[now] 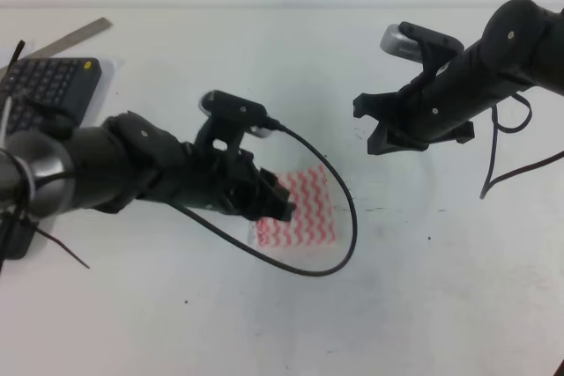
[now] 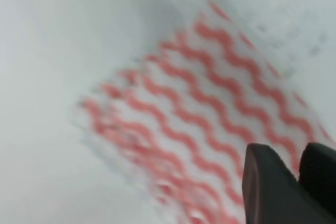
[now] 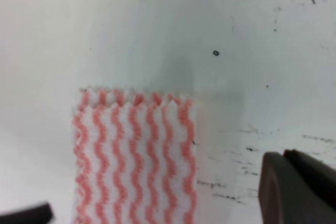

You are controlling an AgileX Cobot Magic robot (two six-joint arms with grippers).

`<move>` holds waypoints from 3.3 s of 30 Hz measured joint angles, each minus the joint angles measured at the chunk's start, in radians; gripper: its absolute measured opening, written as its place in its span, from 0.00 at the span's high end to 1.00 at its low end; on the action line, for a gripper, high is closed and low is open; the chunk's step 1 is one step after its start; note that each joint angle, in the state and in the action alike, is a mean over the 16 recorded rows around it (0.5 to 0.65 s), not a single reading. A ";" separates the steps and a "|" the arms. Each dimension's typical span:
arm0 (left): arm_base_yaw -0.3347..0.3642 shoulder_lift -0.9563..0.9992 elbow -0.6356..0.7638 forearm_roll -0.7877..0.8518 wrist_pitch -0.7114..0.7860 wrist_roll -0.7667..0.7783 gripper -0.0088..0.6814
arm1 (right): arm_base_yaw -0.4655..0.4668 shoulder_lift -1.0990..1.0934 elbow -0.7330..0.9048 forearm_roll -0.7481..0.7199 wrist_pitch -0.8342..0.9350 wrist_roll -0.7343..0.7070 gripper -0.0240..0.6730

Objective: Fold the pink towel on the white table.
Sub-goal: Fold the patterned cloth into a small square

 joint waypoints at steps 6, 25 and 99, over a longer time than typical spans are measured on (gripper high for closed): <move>0.015 -0.014 -0.001 -0.001 -0.058 0.000 0.80 | 0.000 -0.001 0.000 0.003 0.000 0.000 0.99; 0.024 0.029 -0.018 -0.016 -0.108 0.002 0.80 | 0.051 0.043 -0.007 0.155 -0.076 -0.099 0.99; 0.064 -1.350 0.641 -0.105 -0.400 0.023 0.98 | 0.074 -0.908 0.473 -0.083 -0.068 -0.002 0.99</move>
